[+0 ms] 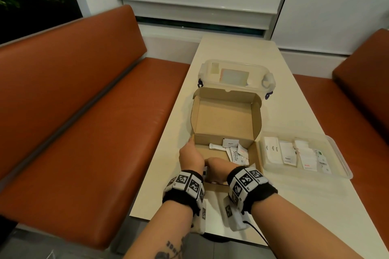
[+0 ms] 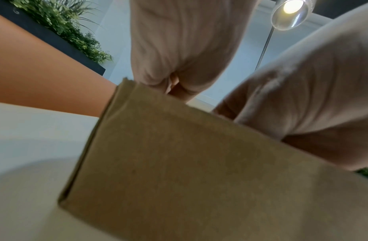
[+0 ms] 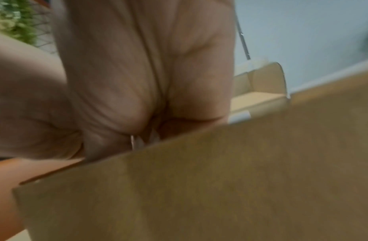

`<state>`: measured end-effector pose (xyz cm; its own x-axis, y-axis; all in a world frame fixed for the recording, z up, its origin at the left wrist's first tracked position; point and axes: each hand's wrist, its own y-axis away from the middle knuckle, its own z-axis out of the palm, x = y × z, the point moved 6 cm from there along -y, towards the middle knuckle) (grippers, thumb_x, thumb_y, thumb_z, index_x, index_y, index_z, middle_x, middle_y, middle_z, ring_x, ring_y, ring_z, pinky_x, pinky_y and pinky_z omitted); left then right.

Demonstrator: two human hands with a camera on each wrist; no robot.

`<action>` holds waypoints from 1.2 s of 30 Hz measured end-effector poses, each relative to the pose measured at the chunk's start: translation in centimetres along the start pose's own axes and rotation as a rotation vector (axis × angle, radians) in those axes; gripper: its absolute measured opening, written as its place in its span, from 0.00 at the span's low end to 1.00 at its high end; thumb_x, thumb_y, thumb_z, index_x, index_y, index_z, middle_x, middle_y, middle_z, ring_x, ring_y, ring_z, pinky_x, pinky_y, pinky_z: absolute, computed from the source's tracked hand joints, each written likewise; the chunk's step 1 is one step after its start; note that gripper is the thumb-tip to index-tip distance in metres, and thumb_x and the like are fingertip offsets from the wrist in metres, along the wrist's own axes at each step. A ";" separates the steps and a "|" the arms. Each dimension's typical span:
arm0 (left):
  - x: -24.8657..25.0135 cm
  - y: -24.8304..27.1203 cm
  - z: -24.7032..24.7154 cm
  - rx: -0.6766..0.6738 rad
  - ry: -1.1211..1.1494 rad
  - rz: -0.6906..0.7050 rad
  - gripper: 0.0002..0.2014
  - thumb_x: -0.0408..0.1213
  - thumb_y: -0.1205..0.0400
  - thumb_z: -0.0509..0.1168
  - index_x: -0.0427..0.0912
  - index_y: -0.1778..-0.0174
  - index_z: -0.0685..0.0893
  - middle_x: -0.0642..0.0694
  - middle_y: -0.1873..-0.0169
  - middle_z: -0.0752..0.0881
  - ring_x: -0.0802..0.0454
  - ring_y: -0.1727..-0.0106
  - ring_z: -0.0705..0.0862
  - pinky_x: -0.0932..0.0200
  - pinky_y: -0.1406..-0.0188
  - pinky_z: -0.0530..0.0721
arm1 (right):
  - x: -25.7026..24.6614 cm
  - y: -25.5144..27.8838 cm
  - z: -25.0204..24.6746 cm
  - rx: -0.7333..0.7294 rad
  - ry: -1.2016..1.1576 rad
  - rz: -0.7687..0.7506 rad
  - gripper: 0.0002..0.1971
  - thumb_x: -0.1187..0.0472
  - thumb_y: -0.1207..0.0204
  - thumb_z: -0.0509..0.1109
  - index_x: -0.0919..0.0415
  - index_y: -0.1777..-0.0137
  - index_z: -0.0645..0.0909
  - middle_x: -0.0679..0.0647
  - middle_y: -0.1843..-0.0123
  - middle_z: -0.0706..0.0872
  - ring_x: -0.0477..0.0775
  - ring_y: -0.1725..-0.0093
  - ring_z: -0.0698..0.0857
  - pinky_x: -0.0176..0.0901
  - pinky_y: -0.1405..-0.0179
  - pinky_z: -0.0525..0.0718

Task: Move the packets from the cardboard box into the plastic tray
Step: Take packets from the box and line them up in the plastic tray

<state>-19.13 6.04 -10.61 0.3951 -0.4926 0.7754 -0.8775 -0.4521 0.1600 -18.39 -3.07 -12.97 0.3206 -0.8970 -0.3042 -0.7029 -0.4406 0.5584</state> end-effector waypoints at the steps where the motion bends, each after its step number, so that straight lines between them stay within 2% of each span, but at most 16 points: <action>1: 0.0 0.0 0.0 -0.002 0.002 -0.003 0.30 0.17 0.19 0.47 0.39 0.21 0.66 0.35 0.27 0.75 0.39 0.27 0.74 0.54 0.30 0.72 | 0.1 0.0 0.1 0.005 -0.037 0.004 0.16 0.62 0.22 0.68 0.61 0.35 0.79 0.59 0.45 0.87 0.53 0.61 0.82 0.38 0.64 0.78; 5: 0.3 0.1 -0.4 -0.025 0.070 0.016 0.27 0.18 0.19 0.49 0.38 0.23 0.69 0.38 0.29 0.77 0.41 0.28 0.75 0.59 0.34 0.74 | 2.0 0.1 -0.6 0.053 -0.312 0.050 0.12 0.62 0.27 0.75 0.59 0.44 0.82 0.52 0.58 0.85 0.44 0.75 0.79 0.32 0.79 0.78; 7: 1.2 0.5 -0.3 -0.059 0.143 0.097 0.21 0.30 0.15 0.56 0.39 0.24 0.72 0.41 0.30 0.77 0.44 0.28 0.75 0.58 0.32 0.73 | 3.4 0.7 -2.0 0.103 -0.444 0.078 0.11 0.62 0.27 0.75 0.57 0.46 0.81 0.50 0.60 0.85 0.44 0.78 0.81 0.32 0.78 0.82; 9: 2.5 1.0 0.4 -0.130 0.199 0.200 0.24 0.46 0.16 0.61 0.42 0.25 0.73 0.46 0.29 0.76 0.48 0.27 0.73 0.56 0.28 0.72 | 4.4 1.4 -3.5 0.139 -0.519 0.069 0.14 0.61 0.28 0.76 0.54 0.44 0.78 0.47 0.61 0.83 0.44 0.78 0.82 0.33 0.75 0.83; 10: 3.0 1.2 1.0 -0.179 0.210 0.228 0.24 0.49 0.18 0.63 0.43 0.27 0.75 0.48 0.32 0.78 0.51 0.30 0.75 0.63 0.34 0.75 | 4.7 1.8 -4.2 0.157 -0.547 0.054 0.16 0.61 0.28 0.77 0.53 0.43 0.77 0.45 0.61 0.82 0.44 0.78 0.83 0.32 0.75 0.82; 12: 3.8 1.4 2.1 -0.242 0.207 0.249 0.16 0.47 0.20 0.67 0.45 0.39 0.82 0.51 0.47 0.83 0.55 0.44 0.79 0.81 0.59 0.75 | 5.1 2.5 -5.1 0.191 -0.596 0.018 0.17 0.62 0.30 0.78 0.54 0.42 0.79 0.46 0.64 0.84 0.45 0.78 0.83 0.30 0.80 0.77; 13: 3.9 1.4 2.4 -0.239 0.195 0.257 0.10 0.44 0.20 0.68 0.45 0.46 0.84 0.52 0.53 0.83 0.55 0.50 0.80 0.79 0.68 0.73 | 5.4 2.8 -5.3 0.201 -0.608 0.005 0.18 0.63 0.30 0.78 0.53 0.42 0.80 0.48 0.63 0.86 0.45 0.77 0.84 0.29 0.82 0.75; 14: 4.0 1.2 2.4 -0.214 0.192 0.261 0.06 0.41 0.20 0.67 0.44 0.51 0.84 0.52 0.57 0.83 0.54 0.54 0.80 0.76 0.72 0.71 | 5.6 3.1 -5.3 0.207 -0.621 0.005 0.21 0.63 0.31 0.78 0.52 0.39 0.79 0.51 0.59 0.86 0.45 0.76 0.84 0.29 0.83 0.74; 17: 3.5 0.8 2.2 -0.121 0.249 0.223 0.04 0.39 0.18 0.66 0.43 0.57 0.81 0.51 0.60 0.82 0.54 0.57 0.79 0.68 0.68 0.70 | 7.0 3.6 -5.1 0.239 -0.695 0.043 0.36 0.63 0.30 0.79 0.59 0.24 0.68 0.62 0.42 0.83 0.43 0.77 0.85 0.30 0.79 0.79; 21: 2.5 0.4 2.0 0.002 0.310 0.131 0.06 0.38 0.15 0.60 0.40 0.50 0.80 0.42 0.49 0.83 0.47 0.49 0.81 0.61 0.52 0.75 | 8.4 4.2 -5.5 0.310 -0.719 0.054 0.33 0.62 0.23 0.72 0.62 0.21 0.63 0.49 0.58 0.82 0.45 0.73 0.86 0.38 0.67 0.86; 24: 2.2 0.8 3.4 -0.099 0.404 -0.020 0.07 0.39 0.13 0.56 0.42 0.49 0.77 0.42 0.49 0.80 0.47 0.52 0.79 0.52 0.56 0.86 | 8.8 4.4 -5.7 0.334 -0.903 0.051 0.29 0.65 0.20 0.66 0.63 0.21 0.62 0.49 0.53 0.80 0.49 0.65 0.86 0.38 0.64 0.88; 27: 3.0 1.9 5.0 -0.275 0.615 -0.171 0.07 0.40 0.14 0.58 0.41 0.46 0.75 0.39 0.46 0.77 0.42 0.46 0.79 0.44 0.63 0.88 | 8.0 4.7 -6.3 0.368 -0.852 -0.019 0.19 0.67 0.22 0.67 0.62 0.31 0.73 0.60 0.47 0.83 0.51 0.65 0.85 0.45 0.60 0.89; 28: 3.3 2.1 5.3 -0.323 0.675 -0.200 0.09 0.42 0.15 0.60 0.42 0.44 0.75 0.38 0.44 0.78 0.39 0.43 0.80 0.41 0.61 0.89 | 7.8 4.9 -6.4 0.394 -0.803 -0.042 0.14 0.67 0.23 0.69 0.61 0.39 0.75 0.60 0.49 0.83 0.50 0.67 0.85 0.43 0.65 0.88; 30: 3.7 2.6 5.8 -0.386 0.764 -0.236 0.11 0.45 0.17 0.63 0.43 0.43 0.77 0.40 0.42 0.77 0.38 0.42 0.82 0.43 0.64 0.90 | 7.6 5.0 -6.7 0.459 -0.749 -0.057 0.13 0.67 0.27 0.74 0.58 0.46 0.75 0.58 0.50 0.82 0.49 0.67 0.84 0.35 0.74 0.84; 33: 3.5 2.6 5.8 -0.357 0.706 -0.174 0.10 0.33 0.17 0.64 0.41 0.41 0.77 0.38 0.40 0.78 0.43 0.48 0.85 0.44 0.62 0.91 | 7.3 4.9 -6.8 0.518 -0.653 -0.068 0.16 0.66 0.32 0.78 0.57 0.48 0.75 0.56 0.53 0.82 0.47 0.65 0.82 0.29 0.76 0.81; 36: 2.5 1.9 5.4 -0.258 0.705 -0.159 0.08 0.27 0.16 0.60 0.41 0.44 0.77 0.37 0.42 0.78 0.36 0.44 0.83 0.41 0.60 0.90 | 7.5 5.1 -6.6 0.477 -0.550 -0.001 0.22 0.65 0.34 0.80 0.57 0.43 0.74 0.54 0.52 0.81 0.49 0.60 0.83 0.33 0.68 0.85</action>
<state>-18.36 -0.12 -11.63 0.3314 0.1936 0.9234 -0.8942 -0.2476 0.3729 -15.34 -12.23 -7.30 0.0439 -0.6939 -0.7187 -0.9434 -0.2655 0.1987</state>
